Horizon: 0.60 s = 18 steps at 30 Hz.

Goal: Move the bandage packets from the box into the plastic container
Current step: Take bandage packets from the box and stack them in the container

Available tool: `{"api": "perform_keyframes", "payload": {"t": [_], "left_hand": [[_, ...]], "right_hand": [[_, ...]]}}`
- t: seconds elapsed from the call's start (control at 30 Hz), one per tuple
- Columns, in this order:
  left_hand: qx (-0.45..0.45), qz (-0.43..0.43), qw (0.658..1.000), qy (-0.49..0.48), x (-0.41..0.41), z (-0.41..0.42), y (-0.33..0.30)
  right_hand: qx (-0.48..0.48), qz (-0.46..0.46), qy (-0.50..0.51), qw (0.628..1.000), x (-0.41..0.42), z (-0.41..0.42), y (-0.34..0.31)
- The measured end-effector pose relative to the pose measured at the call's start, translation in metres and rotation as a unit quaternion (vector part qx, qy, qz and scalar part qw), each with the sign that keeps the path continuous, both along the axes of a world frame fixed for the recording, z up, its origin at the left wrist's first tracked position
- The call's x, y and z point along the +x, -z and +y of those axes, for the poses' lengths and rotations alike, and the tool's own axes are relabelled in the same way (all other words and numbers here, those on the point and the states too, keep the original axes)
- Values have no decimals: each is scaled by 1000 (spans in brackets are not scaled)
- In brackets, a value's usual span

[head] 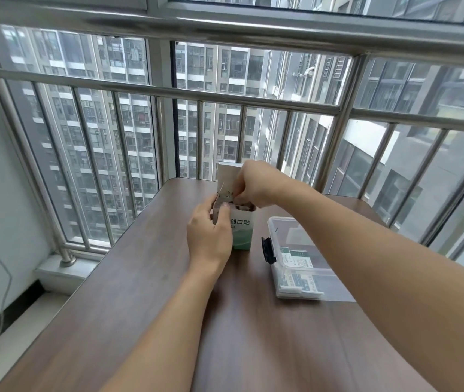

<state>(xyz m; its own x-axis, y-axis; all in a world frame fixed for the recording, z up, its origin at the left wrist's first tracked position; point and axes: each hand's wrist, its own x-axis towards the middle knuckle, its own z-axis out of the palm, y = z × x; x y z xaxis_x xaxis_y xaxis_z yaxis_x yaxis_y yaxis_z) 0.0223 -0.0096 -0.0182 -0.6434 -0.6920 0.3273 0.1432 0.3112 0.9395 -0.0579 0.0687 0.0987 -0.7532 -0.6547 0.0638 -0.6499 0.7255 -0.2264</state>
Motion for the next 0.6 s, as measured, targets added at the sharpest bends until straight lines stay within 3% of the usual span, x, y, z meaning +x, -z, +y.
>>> {"api": "perform_keyframes", "payload": {"t": [0.3,0.6], "left_hand": [[13,2,1000,2,1,2,-2],[5,6,1000,0,1,3,-3]], "right_hand": [[-63,18,-23,998,2,4,5],[33,75,-53,995,7,3,5]]}}
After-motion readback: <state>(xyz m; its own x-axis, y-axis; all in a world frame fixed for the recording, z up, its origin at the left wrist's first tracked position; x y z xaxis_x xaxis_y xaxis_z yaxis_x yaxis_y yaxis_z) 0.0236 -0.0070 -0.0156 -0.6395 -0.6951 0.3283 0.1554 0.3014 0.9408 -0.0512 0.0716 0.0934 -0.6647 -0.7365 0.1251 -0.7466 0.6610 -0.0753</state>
